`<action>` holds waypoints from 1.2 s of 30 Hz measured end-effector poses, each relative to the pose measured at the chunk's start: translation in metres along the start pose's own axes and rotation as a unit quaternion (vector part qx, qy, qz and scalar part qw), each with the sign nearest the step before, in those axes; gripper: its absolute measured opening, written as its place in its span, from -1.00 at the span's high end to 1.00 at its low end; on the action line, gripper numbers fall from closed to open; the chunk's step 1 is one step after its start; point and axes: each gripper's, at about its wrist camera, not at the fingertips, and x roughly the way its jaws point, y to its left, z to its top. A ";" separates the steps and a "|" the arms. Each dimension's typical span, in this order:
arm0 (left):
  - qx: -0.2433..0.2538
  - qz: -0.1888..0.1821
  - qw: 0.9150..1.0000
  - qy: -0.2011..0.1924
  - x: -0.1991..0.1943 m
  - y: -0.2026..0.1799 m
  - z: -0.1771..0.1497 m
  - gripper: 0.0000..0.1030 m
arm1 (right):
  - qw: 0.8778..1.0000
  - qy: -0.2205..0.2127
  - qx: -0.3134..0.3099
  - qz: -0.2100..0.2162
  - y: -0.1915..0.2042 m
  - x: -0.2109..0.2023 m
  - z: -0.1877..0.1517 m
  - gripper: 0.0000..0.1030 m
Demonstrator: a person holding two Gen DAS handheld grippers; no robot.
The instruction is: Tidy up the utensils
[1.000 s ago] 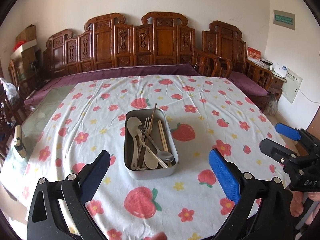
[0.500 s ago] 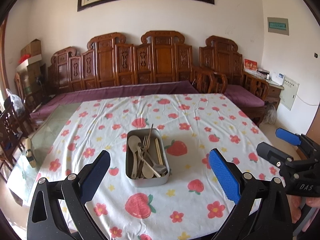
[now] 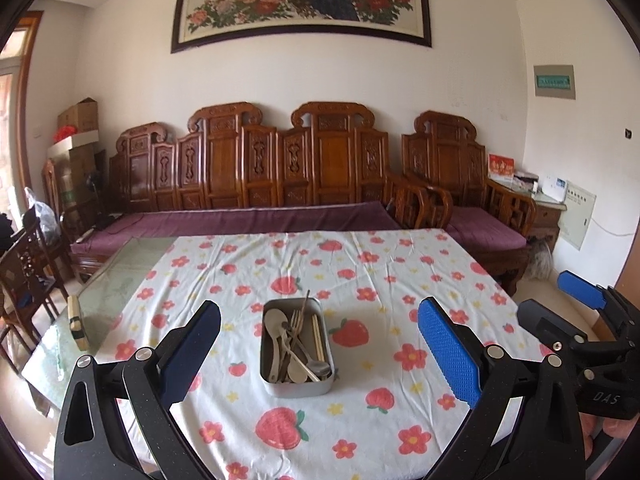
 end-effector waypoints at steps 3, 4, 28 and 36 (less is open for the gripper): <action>0.000 0.002 1.000 -0.008 -0.007 0.001 0.002 -0.85 | 1.000 -0.010 -0.001 -0.004 -0.001 -0.009 0.003 -0.95; 0.000 0.002 1.000 -0.011 -0.009 0.001 0.002 -0.85 | 1.000 -0.013 0.000 -0.005 -0.001 -0.011 0.004 -0.95; -0.001 -0.003 1.000 -0.015 -0.015 -0.001 -0.001 -0.85 | 1.000 -0.016 0.002 -0.008 -0.002 -0.015 0.003 -0.95; -0.001 -0.002 1.000 -0.016 -0.016 -0.001 -0.001 -0.85 | 1.000 -0.017 0.003 -0.009 -0.002 -0.017 0.003 -0.95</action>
